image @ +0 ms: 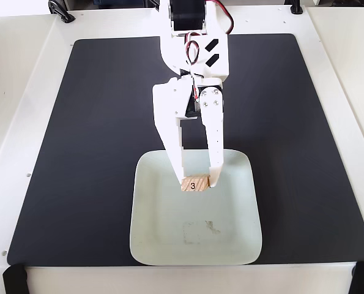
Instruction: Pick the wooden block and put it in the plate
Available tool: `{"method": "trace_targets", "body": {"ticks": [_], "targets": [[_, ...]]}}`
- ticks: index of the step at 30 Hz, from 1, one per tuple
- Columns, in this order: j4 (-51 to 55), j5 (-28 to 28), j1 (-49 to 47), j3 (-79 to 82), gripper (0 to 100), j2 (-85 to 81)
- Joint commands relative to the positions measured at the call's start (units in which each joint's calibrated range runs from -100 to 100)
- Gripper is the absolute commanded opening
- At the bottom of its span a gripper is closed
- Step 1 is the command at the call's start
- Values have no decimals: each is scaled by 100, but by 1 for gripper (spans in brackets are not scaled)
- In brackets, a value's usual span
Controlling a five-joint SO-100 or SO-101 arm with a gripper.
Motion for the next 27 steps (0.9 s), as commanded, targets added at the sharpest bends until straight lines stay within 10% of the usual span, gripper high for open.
{"method": "trace_targets", "body": {"ticks": [1,14,27], "targets": [[-51,120,37,-280,1,-23],[-113,200,48,-280,2,-32],[-78,280,138,-271,34,-32]]}}
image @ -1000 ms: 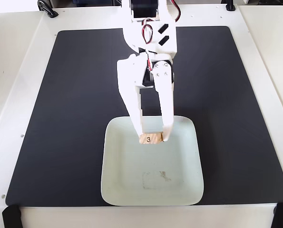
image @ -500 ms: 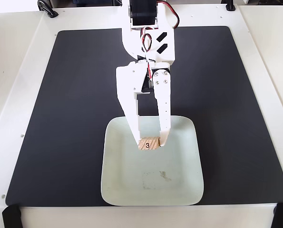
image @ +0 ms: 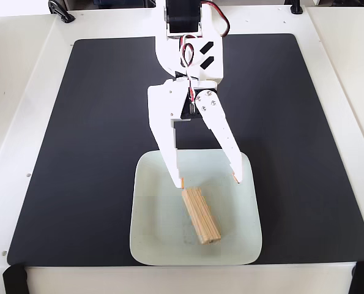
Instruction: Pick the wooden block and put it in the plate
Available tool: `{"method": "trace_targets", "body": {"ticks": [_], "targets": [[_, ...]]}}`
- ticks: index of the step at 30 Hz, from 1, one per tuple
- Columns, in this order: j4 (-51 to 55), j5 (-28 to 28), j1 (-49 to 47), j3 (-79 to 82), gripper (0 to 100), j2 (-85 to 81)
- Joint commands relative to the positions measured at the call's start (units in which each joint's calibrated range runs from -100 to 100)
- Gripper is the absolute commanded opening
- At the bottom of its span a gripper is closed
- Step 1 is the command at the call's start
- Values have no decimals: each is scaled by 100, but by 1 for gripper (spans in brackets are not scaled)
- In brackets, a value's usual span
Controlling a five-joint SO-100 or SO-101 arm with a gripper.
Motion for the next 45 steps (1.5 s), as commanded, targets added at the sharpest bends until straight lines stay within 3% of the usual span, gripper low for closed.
{"method": "trace_targets", "body": {"ticks": [1,6,8,11,12,28,37,45], "targets": [[-26,30,22,-245,34,-99],[-88,40,33,-20,32,-176],[-61,35,33,106,23,-354],[-79,30,33,592,2,-718],[-79,30,33,799,0,-896],[-79,46,-269,6107,1,-5599],[-26,441,-460,9904,1,-9201],[2590,254,-840,10030,1,-11015]]}}
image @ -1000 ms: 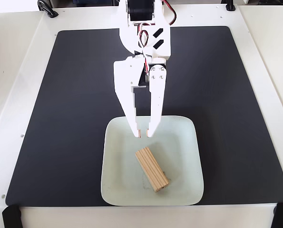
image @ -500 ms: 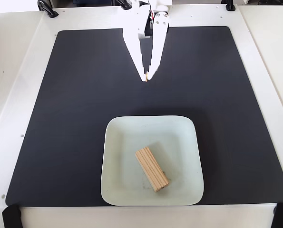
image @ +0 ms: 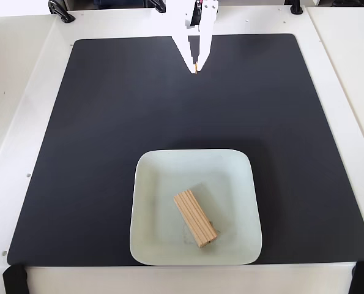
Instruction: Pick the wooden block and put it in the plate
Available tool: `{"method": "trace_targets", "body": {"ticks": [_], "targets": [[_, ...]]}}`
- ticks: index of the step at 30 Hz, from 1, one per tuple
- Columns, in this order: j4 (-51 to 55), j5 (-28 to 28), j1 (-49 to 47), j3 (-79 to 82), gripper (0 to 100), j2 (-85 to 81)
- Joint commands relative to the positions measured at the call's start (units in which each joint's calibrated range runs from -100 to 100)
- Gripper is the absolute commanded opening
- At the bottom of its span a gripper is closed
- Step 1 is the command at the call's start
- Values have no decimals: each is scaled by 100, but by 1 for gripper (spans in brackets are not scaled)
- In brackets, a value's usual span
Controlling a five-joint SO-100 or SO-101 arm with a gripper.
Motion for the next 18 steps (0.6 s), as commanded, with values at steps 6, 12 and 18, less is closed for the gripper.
{"method": "trace_targets", "body": {"ticks": [6,12,18], "targets": [[2736,25,-20,69,1,-1398],[4716,-1,-165,51,2,-2068],[4689,-12,-199,51,2,-1991]]}}
